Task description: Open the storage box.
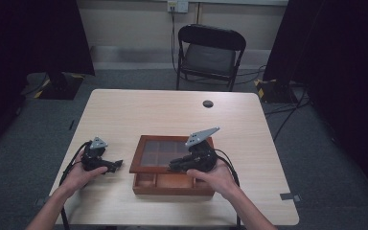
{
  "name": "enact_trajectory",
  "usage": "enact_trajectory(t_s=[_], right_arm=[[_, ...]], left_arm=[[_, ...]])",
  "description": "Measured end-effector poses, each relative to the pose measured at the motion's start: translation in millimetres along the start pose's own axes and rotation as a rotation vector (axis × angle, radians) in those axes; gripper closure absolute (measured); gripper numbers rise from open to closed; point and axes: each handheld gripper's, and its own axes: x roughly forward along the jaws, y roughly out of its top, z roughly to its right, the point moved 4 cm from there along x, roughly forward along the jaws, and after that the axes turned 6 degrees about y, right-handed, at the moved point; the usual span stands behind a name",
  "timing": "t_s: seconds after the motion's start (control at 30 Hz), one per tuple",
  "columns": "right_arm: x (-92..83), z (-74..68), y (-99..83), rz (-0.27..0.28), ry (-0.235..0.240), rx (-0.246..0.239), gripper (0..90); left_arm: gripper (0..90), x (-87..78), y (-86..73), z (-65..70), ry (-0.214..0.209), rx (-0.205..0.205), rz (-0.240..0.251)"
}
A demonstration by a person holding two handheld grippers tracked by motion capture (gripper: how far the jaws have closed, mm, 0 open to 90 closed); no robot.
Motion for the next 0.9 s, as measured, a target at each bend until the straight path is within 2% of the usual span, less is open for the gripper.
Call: enact_trajectory(t_s=[0.9], right_arm=[[-11.0,2.4,16.9,0.037,-0.021,-0.004,81.6]], left_arm=[[0.0,0.1,0.0,0.1,0.0,-0.002,0.001]])
